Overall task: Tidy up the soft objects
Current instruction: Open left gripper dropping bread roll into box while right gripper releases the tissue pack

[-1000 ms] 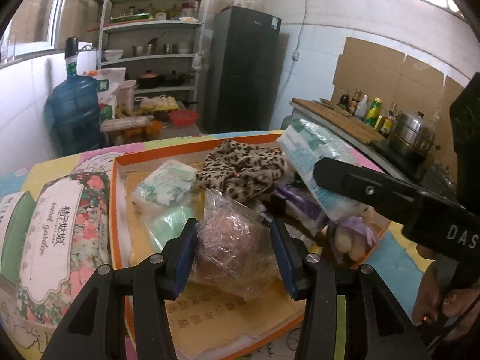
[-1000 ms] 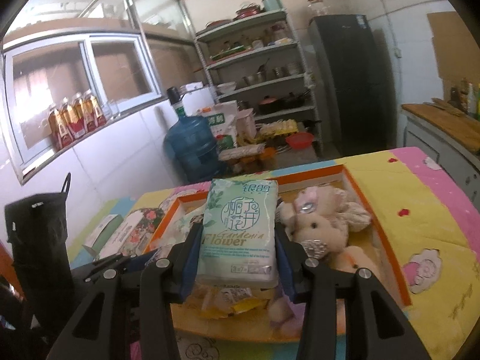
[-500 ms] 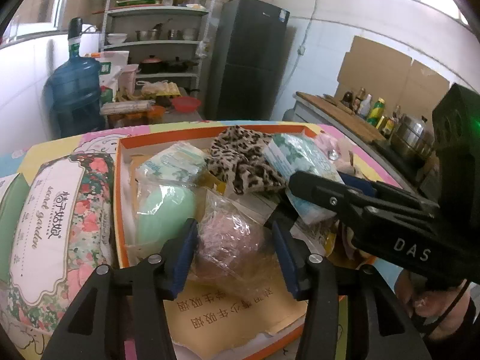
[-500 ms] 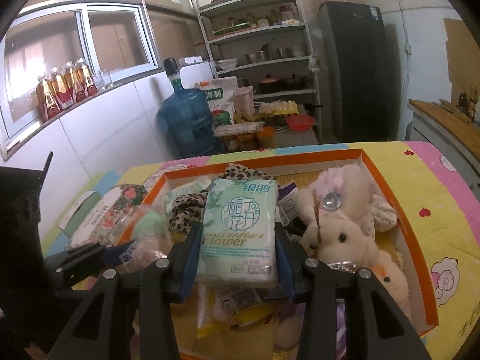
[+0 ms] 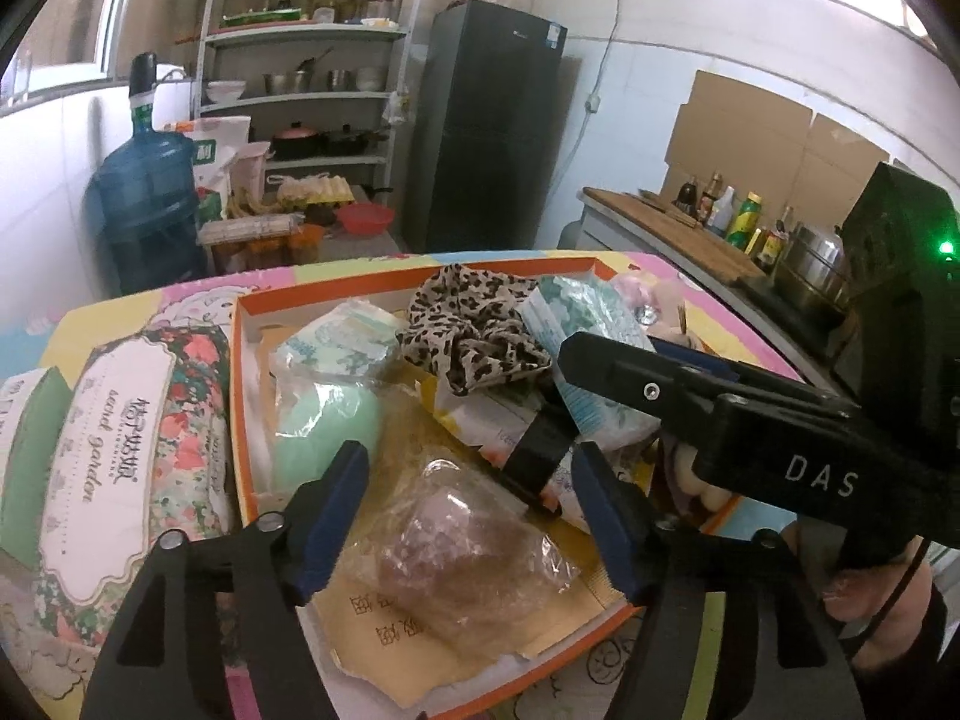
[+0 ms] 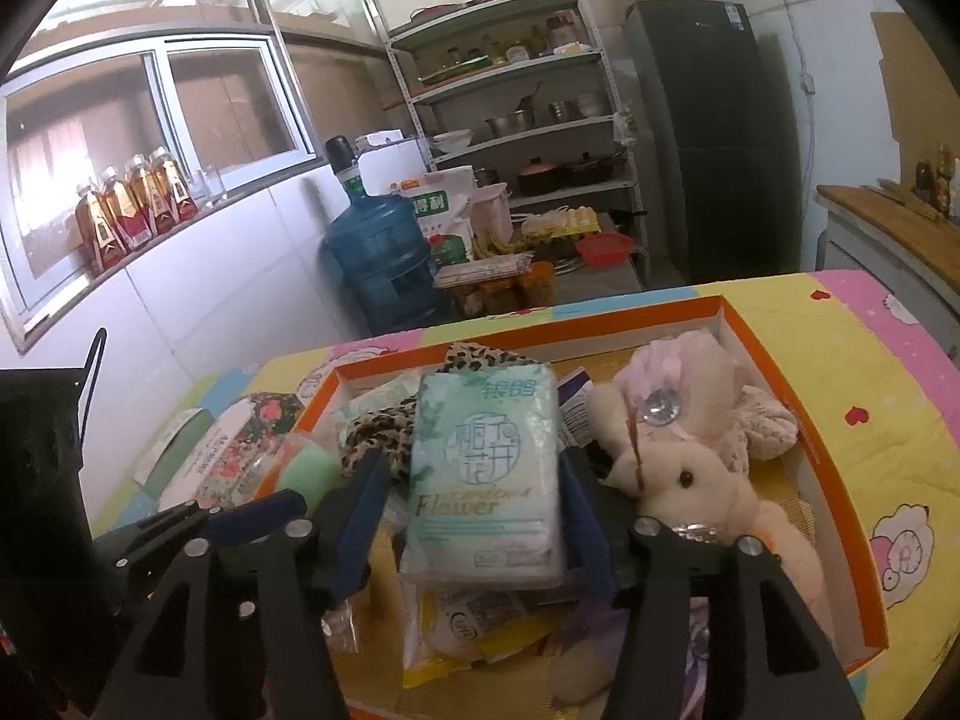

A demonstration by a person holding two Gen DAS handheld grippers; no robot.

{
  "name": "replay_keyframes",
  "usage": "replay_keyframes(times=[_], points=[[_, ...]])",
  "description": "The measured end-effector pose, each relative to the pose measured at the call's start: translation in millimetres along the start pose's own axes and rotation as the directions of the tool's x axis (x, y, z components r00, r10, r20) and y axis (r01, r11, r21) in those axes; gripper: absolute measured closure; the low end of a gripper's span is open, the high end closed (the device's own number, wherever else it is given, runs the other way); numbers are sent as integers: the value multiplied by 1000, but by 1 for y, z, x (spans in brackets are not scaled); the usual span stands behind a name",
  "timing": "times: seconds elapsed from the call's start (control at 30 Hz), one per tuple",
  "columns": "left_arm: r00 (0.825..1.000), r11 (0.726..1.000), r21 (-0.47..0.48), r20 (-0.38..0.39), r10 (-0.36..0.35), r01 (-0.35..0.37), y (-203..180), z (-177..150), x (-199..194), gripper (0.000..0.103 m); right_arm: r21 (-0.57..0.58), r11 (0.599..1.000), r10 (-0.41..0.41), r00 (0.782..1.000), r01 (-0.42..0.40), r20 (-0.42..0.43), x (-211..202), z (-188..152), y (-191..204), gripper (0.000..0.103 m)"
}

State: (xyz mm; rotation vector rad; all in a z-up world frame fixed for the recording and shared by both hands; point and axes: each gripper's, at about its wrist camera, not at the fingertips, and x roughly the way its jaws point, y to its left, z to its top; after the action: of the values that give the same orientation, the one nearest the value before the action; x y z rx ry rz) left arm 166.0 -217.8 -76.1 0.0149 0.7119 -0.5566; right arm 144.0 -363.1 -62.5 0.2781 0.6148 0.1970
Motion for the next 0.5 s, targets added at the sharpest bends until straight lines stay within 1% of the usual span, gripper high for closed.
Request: replay_keyframes(times=[0.13, 0.3, 0.5], points=[[1000, 1000, 8, 22, 13, -14, -3, 0, -10, 29, 15, 1000, 0, 1000, 0, 19, -6, 1, -1, 40], [997, 998, 25, 56, 53, -54, -6, 3, -26, 29, 30, 1000, -2, 998, -1, 67, -22, 5, 0, 39], [993, 997, 18, 90, 79, -81, -5, 3, -47, 29, 23, 1000, -14, 995, 12, 101, -39, 10, 9, 39]])
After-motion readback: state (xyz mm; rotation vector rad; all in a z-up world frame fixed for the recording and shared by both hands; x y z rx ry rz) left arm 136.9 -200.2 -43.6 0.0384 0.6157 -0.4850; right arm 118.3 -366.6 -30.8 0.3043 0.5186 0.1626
